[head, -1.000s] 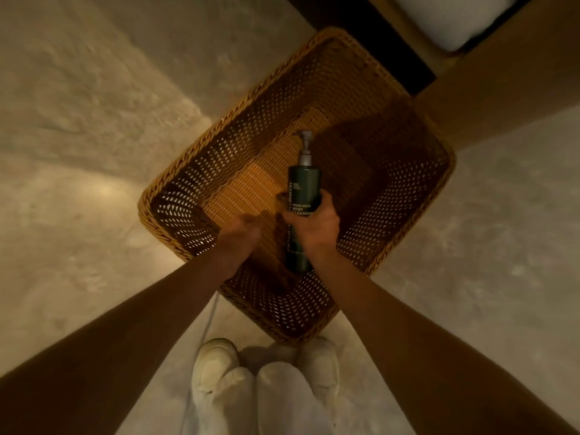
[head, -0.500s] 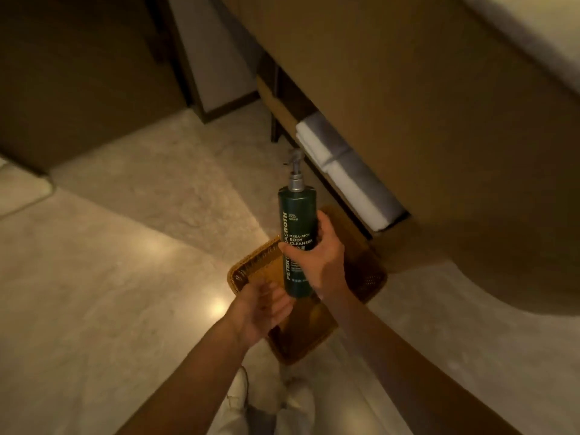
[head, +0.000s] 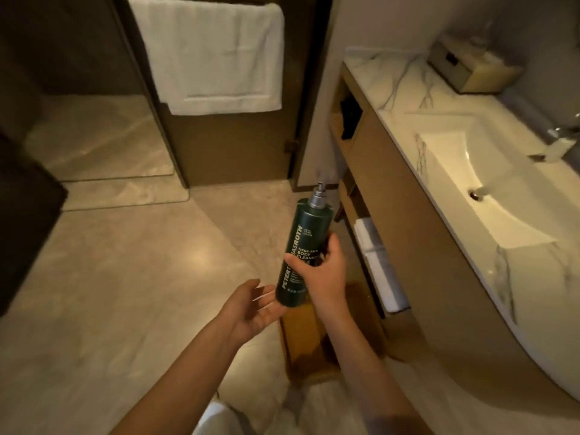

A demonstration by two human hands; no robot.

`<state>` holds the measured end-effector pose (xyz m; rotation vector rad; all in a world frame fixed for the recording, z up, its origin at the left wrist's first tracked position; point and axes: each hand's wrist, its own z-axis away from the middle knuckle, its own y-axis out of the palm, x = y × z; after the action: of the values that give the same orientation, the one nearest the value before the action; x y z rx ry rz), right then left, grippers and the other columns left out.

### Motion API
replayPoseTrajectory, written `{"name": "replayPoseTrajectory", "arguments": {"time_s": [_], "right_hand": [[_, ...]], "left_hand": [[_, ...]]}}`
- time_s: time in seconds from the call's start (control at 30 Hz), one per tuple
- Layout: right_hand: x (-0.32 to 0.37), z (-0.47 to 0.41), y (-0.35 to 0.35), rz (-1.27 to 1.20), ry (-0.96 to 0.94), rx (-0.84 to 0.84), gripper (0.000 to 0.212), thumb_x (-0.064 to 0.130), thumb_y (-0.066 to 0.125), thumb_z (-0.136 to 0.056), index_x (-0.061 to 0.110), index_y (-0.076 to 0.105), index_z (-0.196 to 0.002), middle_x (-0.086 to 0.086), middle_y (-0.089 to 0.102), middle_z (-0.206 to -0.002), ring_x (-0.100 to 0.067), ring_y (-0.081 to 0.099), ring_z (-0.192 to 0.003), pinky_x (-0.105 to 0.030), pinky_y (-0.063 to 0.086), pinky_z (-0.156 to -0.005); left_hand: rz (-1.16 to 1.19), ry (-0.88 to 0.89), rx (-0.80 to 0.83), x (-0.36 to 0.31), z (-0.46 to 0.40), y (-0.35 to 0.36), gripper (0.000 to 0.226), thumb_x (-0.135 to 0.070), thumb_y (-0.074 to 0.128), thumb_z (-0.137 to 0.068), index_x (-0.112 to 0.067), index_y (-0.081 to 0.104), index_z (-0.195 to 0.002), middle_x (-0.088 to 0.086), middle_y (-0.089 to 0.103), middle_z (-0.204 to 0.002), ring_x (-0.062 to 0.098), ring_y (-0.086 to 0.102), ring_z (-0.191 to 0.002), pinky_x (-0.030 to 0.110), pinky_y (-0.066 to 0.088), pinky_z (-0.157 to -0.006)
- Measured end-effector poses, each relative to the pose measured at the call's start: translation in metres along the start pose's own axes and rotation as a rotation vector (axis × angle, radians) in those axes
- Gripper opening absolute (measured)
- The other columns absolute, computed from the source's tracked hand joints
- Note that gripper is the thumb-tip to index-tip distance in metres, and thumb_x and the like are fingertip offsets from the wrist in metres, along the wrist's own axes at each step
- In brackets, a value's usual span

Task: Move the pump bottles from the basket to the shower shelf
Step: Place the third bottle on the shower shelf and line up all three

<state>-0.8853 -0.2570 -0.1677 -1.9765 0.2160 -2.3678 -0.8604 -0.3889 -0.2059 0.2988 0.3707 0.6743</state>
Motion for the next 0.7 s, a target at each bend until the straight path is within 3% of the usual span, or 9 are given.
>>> {"name": "replayPoseTrajectory", "arguments": {"time_s": [0.2,0.37,0.53,0.7], "right_hand": [[0.058,0.002,0.110,0.036,-0.093,0.159,0.066,0.018,0.078,-0.071,0.023,0.045,-0.128,0.007,0.058,-0.122,-0.006,0.055,-0.104,-0.035,0.049,-0.094],[0.106,-0.012,0.205,0.029,-0.255,0.281,0.062,0.020,0.081,-0.067,0.027,0.048,-0.119,0.016,0.059,-0.105,0.000,0.056,-0.096,-0.025,0.048,-0.083],[0.144,-0.025,0.283,0.014,-0.394,0.365,0.063,0.021,0.081,-0.067,0.025,0.049,-0.122,0.016,0.060,-0.107,0.000,0.057,-0.101,-0.018,0.046,-0.081],[0.168,-0.050,0.355,0.010,-0.439,0.410,0.069,0.026,0.081,-0.066,0.024,0.048,-0.126,0.005,0.062,-0.117,-0.009,0.058,-0.108,-0.033,0.051,-0.091]], "left_hand": [[0.225,0.226,-0.040,-0.060,0.066,-0.062,0.033,-0.023,0.041,-0.098,0.000,0.049,-0.120,0.022,0.062,-0.118,0.038,0.060,-0.111,0.043,0.049,-0.092],[0.308,0.361,-0.017,-0.140,0.106,-0.109,0.037,-0.021,0.040,-0.099,0.001,0.046,-0.129,0.024,0.056,-0.131,0.039,0.056,-0.120,0.045,0.047,-0.096],[0.341,0.469,0.002,-0.207,0.131,-0.149,0.033,-0.021,0.041,-0.099,-0.001,0.048,-0.124,0.024,0.059,-0.127,0.038,0.057,-0.118,0.045,0.047,-0.098],[0.404,0.498,-0.008,-0.272,0.139,-0.184,0.025,-0.021,0.039,-0.099,0.000,0.052,-0.106,0.024,0.058,-0.128,0.037,0.055,-0.121,0.047,0.042,-0.106]]}}
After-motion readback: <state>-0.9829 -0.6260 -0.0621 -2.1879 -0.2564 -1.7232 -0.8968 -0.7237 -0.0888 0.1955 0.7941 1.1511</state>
